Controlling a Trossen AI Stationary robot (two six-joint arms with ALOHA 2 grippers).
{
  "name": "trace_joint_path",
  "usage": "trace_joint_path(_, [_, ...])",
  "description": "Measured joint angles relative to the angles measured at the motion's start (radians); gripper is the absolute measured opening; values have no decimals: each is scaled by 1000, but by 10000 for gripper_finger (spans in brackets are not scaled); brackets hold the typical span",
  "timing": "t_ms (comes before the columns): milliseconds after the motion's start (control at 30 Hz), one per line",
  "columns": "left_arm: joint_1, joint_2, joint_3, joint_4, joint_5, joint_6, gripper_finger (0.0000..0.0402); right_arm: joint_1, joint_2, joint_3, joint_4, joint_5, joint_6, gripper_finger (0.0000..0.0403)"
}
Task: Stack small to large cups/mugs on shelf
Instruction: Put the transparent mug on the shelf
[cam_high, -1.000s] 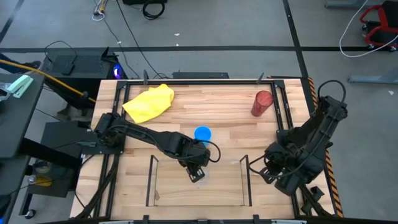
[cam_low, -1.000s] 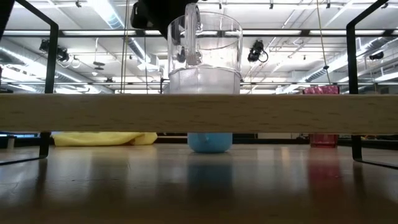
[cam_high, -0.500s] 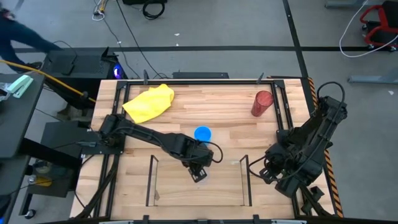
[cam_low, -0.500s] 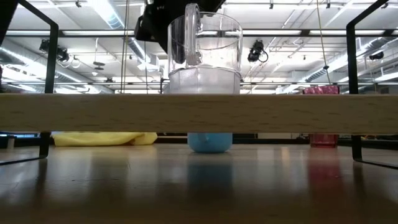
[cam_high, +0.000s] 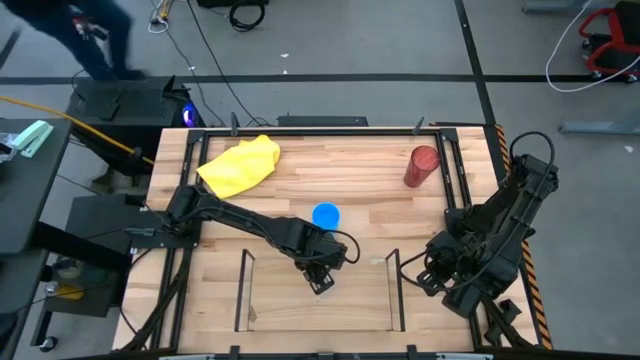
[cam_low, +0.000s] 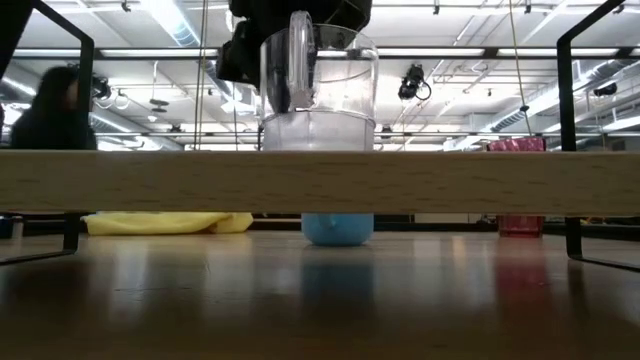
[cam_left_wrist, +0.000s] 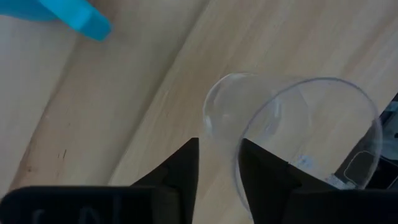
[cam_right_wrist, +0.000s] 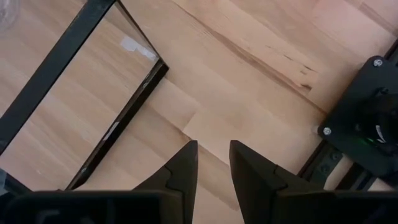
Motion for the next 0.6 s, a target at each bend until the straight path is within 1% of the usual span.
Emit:
trace_joint_path(133, [0, -1, 0, -2, 0, -24, 83, 0, 0, 0, -1, 0, -2, 98])
trace_joint_path(300, [-6, -1, 0, -19, 6, -42, 17, 0, 0, 0, 1, 0, -6, 98])
trace_joint_path(333, [-7, -1, 0, -24, 9, -49, 11, 0, 0, 0, 0, 0, -7, 97])
trace_joint_path(467, [-12, -7, 13, -78, 35, -52, 15, 0, 0, 0, -1, 0, -8, 96])
trace_joint_path(600, [-20, -22, 62, -176, 23, -52, 8, 0, 0, 0, -1, 0, -8, 95])
